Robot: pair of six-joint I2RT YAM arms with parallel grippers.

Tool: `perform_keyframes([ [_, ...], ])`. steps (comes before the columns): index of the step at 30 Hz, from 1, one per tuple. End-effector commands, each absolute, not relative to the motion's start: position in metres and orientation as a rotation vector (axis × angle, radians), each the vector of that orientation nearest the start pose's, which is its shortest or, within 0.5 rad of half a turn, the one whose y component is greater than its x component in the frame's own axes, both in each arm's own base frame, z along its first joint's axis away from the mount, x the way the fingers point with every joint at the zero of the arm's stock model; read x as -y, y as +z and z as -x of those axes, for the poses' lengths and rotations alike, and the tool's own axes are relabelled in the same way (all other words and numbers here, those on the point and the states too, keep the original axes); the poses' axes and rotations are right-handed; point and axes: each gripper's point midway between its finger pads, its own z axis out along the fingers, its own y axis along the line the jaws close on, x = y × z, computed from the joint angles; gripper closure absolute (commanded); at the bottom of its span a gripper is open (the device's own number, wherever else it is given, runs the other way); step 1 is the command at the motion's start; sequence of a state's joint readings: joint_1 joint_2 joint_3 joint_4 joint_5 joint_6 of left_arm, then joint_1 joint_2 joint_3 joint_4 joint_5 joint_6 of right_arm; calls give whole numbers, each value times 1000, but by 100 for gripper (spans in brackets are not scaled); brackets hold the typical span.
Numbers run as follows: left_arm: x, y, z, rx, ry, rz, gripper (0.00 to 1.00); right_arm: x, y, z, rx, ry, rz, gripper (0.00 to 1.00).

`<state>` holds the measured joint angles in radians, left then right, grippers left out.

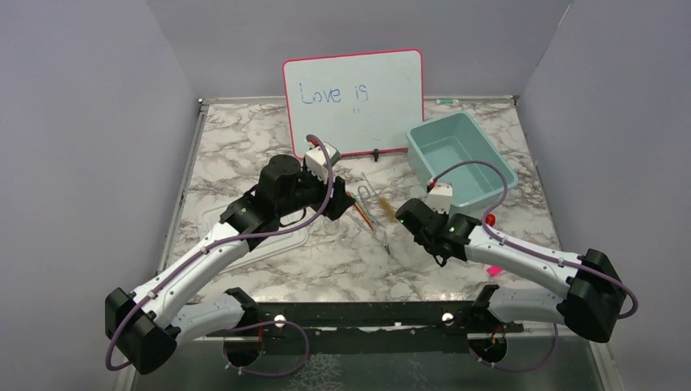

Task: Organize the chemistry lab equipment

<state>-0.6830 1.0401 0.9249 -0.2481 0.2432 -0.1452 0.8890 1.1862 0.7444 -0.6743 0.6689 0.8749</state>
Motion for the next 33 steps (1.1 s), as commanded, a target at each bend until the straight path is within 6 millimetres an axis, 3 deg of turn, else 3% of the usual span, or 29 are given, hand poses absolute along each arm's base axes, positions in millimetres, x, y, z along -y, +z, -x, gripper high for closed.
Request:
perform_keyframes([
  [1, 259, 247, -242, -1867, -773, -697, 28, -142, 100, -231, -2289, -96, -150, 76],
  [5, 259, 247, -242, -1868, -774, -697, 28, -146, 106, -228, -2307, -54, -158, 74],
  [14, 258, 248, -242, -1869, -769, -688, 28, -162, 128, -205, -2381, 159, -144, 60],
  [18, 255, 249, -245, -1873, -753, -666, 28, -183, 147, -204, -2376, 290, -26, 58],
  [22, 249, 249, -248, -1883, -721, -624, 28, -220, 161, -209, -2334, 456, 151, 56],
  [25, 241, 248, -252, -1896, -681, -577, 28, -243, 154, -214, -2351, 504, 233, 54],
  [33, 204, 247, -267, -1912, -494, -374, 28, -280, 118, -232, -2438, 481, 292, 52],
])
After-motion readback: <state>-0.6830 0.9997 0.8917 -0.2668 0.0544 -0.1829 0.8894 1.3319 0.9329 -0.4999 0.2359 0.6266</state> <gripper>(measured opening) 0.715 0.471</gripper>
